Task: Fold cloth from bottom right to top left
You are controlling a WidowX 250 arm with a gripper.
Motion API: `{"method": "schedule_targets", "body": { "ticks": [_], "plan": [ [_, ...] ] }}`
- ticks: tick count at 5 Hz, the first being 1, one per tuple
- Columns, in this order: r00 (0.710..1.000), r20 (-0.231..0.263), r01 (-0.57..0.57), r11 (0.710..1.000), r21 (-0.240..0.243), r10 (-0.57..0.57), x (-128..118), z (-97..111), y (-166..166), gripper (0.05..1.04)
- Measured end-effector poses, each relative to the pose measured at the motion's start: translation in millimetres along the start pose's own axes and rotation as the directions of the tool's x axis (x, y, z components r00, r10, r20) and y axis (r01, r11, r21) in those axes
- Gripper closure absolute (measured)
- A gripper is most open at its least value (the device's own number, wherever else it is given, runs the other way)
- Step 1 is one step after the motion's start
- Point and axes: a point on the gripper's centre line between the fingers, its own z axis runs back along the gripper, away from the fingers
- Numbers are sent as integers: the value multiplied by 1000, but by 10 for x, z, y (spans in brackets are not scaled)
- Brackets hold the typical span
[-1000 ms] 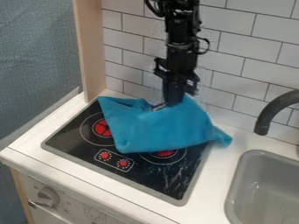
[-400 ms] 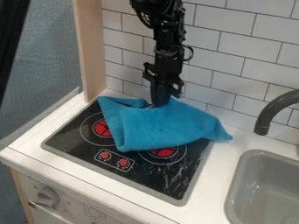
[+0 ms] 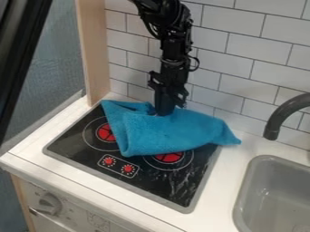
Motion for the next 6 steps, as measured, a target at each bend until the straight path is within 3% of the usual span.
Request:
{"method": "schedule_targets", "body": {
  "ticks": [3, 6],
  "plan": [
    [999, -18, -34, 999, -1, 34, -9, -14, 8, 72],
    [999, -23, -43, 999, 2, 44, -31, 25, 6, 84]
  ]
}}
